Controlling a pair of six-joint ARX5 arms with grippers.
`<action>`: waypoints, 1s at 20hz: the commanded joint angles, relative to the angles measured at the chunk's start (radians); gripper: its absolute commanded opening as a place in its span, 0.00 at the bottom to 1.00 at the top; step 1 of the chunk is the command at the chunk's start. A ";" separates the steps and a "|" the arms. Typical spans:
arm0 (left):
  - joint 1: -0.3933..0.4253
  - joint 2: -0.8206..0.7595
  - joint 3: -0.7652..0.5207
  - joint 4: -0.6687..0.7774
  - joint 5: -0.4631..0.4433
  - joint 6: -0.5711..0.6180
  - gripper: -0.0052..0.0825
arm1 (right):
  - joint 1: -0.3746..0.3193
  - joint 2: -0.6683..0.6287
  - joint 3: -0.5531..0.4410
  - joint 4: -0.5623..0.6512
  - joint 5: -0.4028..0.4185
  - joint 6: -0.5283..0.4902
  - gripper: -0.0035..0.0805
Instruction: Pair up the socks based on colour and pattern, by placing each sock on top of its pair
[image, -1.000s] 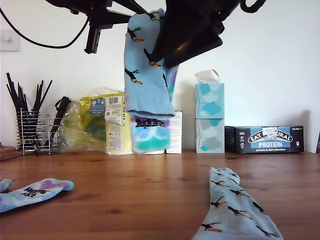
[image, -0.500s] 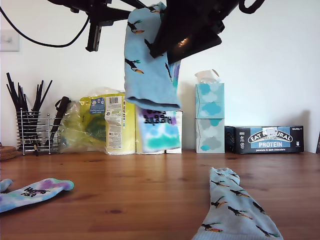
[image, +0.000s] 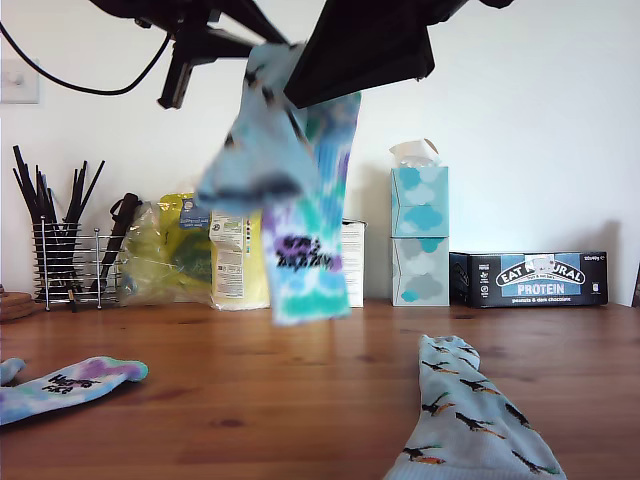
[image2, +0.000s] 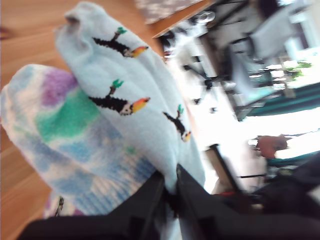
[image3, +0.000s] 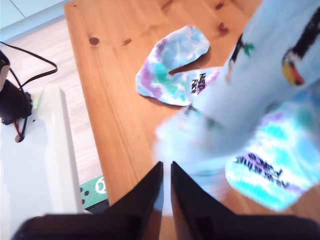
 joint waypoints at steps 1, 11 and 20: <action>0.001 0.016 0.010 -0.012 -0.026 0.018 0.04 | 0.014 -0.039 -0.001 0.005 -0.009 0.009 0.03; -0.006 0.015 0.011 -0.016 0.130 0.008 0.04 | 0.008 -0.056 -0.001 0.014 0.195 0.024 0.51; -0.025 -0.021 0.018 0.021 0.228 -0.021 0.04 | 0.001 -0.052 -0.001 0.101 0.155 0.041 0.51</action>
